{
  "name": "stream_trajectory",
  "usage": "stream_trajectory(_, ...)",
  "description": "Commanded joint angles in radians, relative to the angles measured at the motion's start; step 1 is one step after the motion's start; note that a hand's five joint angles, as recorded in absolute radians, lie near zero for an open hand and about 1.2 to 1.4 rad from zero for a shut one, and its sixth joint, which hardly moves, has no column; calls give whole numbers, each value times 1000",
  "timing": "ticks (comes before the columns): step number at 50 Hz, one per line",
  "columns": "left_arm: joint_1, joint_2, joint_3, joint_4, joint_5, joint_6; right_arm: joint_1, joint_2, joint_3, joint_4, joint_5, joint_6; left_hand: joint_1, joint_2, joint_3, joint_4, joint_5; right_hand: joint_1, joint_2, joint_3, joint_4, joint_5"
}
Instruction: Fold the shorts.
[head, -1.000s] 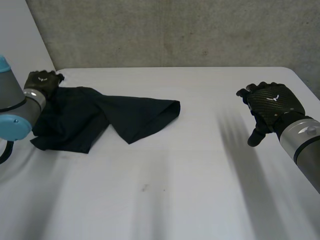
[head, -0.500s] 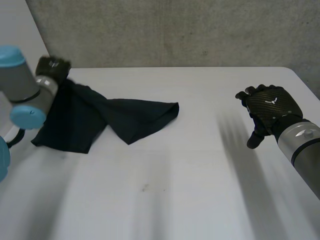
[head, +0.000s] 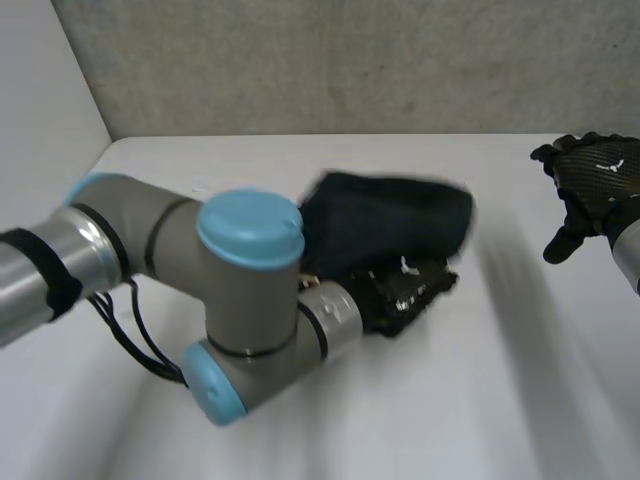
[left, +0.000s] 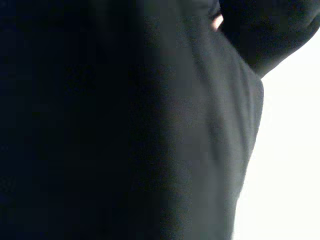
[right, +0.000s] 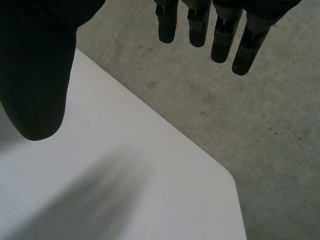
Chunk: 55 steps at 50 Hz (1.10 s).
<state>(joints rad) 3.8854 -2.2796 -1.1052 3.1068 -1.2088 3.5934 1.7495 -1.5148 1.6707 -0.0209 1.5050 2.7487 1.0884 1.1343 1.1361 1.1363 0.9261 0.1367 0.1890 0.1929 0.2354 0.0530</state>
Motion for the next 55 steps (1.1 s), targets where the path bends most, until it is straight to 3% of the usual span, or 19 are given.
stream_trajectory(1, -9, 21, -47, -14, -6, 10, 4, 2, -3, -1, -11, -4, -602, -647, -649, -649, -614, 38, -15, -18, -61, -53)
stream_trajectory(13, 37, 314, -234, -14, 11, -1, 2, 2, -31, 38, -147, -3, -857, -903, -905, -905, -869, 38, -15, -18, -61, -53)
stream_trajectory(21, 38, 425, -312, -26, 86, -22, 16, -31, -115, 191, -157, 54, -857, -903, -905, -905, -869, 38, -15, -18, -61, -53)
stream_trajectory(27, 42, 436, -315, -39, 101, -58, 53, -70, -190, 220, -216, 270, -857, -903, -905, -905, -869, 38, -15, -18, -61, -53)
stream_trajectory(37, 46, 361, -305, -48, 98, -54, 76, 1, -308, 400, -378, 298, -851, -897, -899, -899, -864, 38, -15, -18, -61, -53)
stream_trajectory(42, 40, 353, -312, -112, 118, -54, 68, -1, -333, 415, -361, 257, -828, -874, -876, -876, -840, 38, -15, -18, -61, -53)
stream_trajectory(49, 40, 460, -277, -197, 264, -93, 47, -15, -345, 400, -215, 166, -854, -900, -902, -902, -867, 38, -15, -18, -61, -53)
stream_trajectory(55, 86, 535, -220, -152, 261, -249, 31, -31, -347, 360, -144, 97, -857, -903, -905, -905, -869, 38, -15, -18, -61, -53)
